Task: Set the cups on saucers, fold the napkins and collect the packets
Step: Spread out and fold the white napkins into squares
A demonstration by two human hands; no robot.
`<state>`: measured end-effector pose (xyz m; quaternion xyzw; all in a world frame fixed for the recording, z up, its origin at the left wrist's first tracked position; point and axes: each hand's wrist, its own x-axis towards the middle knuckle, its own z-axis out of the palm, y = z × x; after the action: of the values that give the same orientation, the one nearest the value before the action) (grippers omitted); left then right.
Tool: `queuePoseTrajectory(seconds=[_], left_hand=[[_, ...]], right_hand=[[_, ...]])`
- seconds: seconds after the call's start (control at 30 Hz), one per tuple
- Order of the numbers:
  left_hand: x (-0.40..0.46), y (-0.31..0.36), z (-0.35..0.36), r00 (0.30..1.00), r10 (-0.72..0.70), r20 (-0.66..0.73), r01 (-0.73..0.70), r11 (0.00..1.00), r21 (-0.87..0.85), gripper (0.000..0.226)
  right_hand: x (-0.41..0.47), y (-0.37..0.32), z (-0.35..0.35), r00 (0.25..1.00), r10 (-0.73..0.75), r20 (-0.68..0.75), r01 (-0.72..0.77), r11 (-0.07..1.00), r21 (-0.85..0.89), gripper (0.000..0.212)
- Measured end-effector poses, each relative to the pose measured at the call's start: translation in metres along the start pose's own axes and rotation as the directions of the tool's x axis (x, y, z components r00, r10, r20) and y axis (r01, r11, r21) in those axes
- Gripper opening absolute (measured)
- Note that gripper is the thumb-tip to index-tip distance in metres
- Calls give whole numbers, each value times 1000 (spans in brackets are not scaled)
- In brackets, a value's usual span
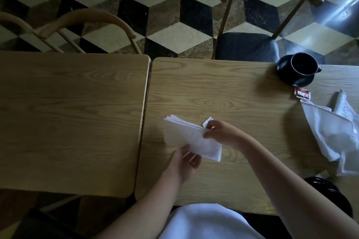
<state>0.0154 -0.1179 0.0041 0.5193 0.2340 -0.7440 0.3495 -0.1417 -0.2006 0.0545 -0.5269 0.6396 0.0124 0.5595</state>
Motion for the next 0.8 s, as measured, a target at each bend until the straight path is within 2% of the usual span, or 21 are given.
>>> queuePoseTrajectory(seconds=[0.1,0.2,0.27,0.33,0.37,0.43,0.5,0.53,0.57,0.63,0.7,0.73,0.8], left_hand=[[-6,17,0,990,144,11,-144,984,108,9],[-15,35,5,934,330,137,-354,908,224,13],[-20,42,5,892,367,263,-435,856,280,23],[-19,44,-3,878,371,303,-469,793,388,28],[-17,42,-10,882,370,292,-469,750,466,27],[-10,31,-32,912,341,226,-399,615,680,20],[-4,15,-62,957,271,100,-204,391,897,15],[-3,7,-77,975,220,32,-100,305,947,17],[-3,-2,-91,986,166,-19,-27,272,962,19],[-5,-14,-110,994,90,-58,25,331,943,21],[-7,-20,-117,997,65,-44,14,413,911,18],[-7,-22,-118,996,88,-29,-11,431,902,17],[-10,-22,-113,977,212,1,-88,401,912,20]], right_hand=[[-17,-1,4,991,-90,-96,107,978,181,7],[-28,13,15,939,-152,-309,255,910,327,11],[-36,29,35,883,-153,-444,338,863,375,19],[-40,51,64,875,-81,-478,306,857,415,20],[-42,64,79,895,-24,-446,255,848,465,18],[-46,90,110,946,166,-280,43,790,612,13],[-53,113,138,932,356,-69,-225,719,658,10],[-57,121,148,913,408,-7,-308,701,643,11],[-60,127,155,901,433,37,-353,678,645,11],[-66,127,158,885,455,99,-388,605,695,9],[-68,123,153,884,457,98,-385,594,706,13],[-69,119,149,888,452,90,-379,604,701,16],[-69,111,141,899,432,71,-351,613,708,17]])
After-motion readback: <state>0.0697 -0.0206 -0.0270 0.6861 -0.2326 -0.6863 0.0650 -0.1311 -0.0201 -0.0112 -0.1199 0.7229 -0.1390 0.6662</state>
